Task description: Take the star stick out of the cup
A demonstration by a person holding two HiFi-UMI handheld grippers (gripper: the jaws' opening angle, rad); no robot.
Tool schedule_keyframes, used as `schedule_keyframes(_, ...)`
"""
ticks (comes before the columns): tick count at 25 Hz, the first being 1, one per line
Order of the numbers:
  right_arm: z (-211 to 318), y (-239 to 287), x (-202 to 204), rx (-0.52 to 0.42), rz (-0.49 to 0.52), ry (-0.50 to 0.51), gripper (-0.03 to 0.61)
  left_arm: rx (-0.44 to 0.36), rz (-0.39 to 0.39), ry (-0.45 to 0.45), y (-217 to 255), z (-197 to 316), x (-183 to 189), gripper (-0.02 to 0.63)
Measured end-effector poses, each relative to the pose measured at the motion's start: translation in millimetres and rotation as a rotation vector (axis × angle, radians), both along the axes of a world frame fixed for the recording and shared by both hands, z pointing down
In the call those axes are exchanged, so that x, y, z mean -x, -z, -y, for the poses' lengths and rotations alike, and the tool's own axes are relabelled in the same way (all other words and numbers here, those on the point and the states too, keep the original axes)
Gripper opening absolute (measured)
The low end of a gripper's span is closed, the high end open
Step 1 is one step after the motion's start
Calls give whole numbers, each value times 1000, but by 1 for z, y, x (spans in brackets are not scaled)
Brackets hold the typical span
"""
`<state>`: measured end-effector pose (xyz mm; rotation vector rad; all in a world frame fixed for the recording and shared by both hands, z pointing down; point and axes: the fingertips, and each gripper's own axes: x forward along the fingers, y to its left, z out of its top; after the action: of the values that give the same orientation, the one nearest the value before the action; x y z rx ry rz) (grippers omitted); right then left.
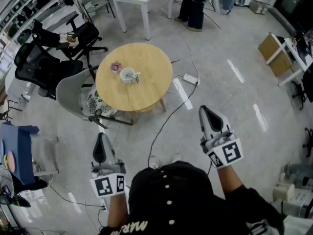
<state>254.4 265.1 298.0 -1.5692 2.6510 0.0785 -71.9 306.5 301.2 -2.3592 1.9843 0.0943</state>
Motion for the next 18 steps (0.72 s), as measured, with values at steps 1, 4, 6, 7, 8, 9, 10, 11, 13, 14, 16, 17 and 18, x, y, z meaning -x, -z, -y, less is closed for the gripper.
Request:
schedule_keyframes(1,1,1,1,-3,-7,3,-1,-2,0,0,2,1,0,-3)
schedule_keyframes(4,3,4,1,-12,-12,7,0,-7,1,1,6,2,-1,-3)
schedule_keyframes(6,3,5,-2,-16,9,6,0,-8,2,0,5,1,-4,-3)
schedule_keyframes(7,1,5,-3,-18,25,10,0,-7,2,-1,5,0,-5,-3)
schedule_keyframes(8,0,6,-4,-19,42,18,0,-6,2,-1,5,0,-6,-3)
schedule_keyframes(9,-1,6,-5,-20,59,28,0,-6,2,0,5,-1,-7,-3)
schedule_keyframes(10,-3,7,-4,-19,71,37,2,-4,3,2,5,-1,-7,-3)
schedule_keyframes(11,-3,6,-4,-18,77,42,2,-3,4,4,4,-2,-7,-3)
schedule_keyframes(13,-4,5,-4,-23,71,46,2,-2,5,8,4,-3,-8,-3)
schedule_keyframes(14,-5,5,-4,-29,66,48,2,0,6,12,4,-5,-9,-3)
schedule_keyframes(16,-4,4,-5,-24,69,64,55,4,7,22,4,-7,-11,-3)
schedule_keyframes(17,-3,3,-7,-14,77,73,139,6,8,29,4,-8,-12,-3)
schedule_keyframes(18,-1,2,-10,-8,87,79,214,8,8,38,3,-9,-14,-3)
